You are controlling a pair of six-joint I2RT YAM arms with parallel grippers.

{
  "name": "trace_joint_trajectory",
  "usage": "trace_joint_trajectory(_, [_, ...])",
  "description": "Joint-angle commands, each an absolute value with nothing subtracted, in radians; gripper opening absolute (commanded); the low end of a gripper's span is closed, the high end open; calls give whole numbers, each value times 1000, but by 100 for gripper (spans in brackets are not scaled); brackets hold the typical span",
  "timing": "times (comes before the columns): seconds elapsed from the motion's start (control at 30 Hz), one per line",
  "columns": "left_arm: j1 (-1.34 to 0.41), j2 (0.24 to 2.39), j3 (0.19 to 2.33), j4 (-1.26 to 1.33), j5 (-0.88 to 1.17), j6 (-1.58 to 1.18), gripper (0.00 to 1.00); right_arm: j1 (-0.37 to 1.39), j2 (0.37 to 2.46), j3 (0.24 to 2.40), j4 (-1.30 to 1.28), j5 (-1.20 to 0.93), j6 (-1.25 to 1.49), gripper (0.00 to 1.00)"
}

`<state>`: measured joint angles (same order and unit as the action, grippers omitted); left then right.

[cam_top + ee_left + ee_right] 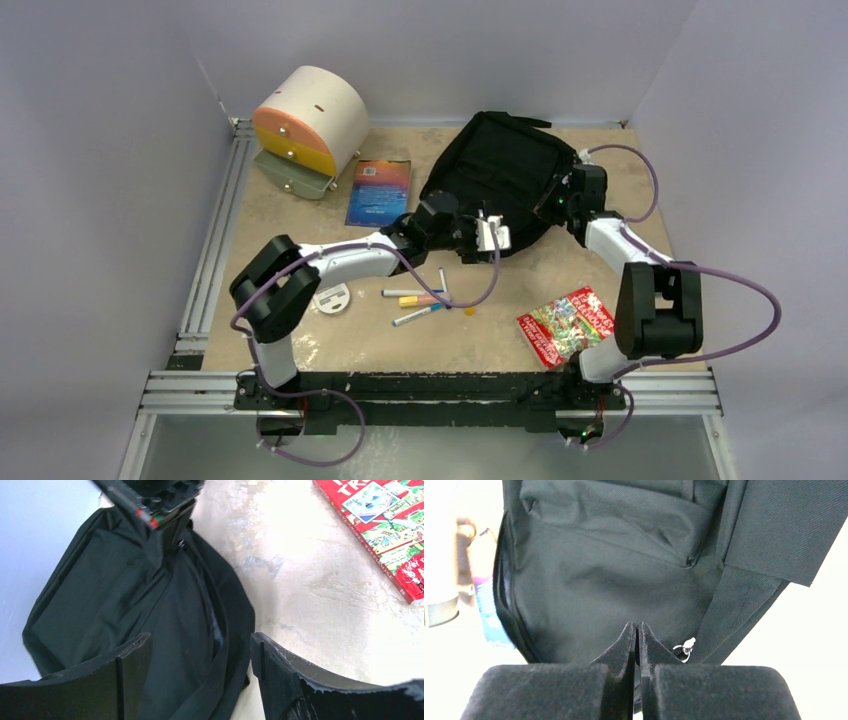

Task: Pack the student bag
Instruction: Unzip the student bag at the center of the board.

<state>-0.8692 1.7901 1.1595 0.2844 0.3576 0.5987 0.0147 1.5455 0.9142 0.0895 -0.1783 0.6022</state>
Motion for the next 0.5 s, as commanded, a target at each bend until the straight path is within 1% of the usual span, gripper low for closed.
trace_joint_trajectory(0.0, [-914,1866,1223,302,349,659,72,25,1461,892,122,-317,616,0])
trace_joint_trajectory(0.23, [-930,1910,1234,339,280,660,74,49,1411,847,131,-426,650,0])
trace_joint_trajectory(0.37, [-930,1926,1239,343,239,664,75,66,1392,822,139,-447,664,0])
trace_joint_trajectory(0.47, [-930,1938,1238,344,204,665,73,66,1378,811,140,-441,666,0])
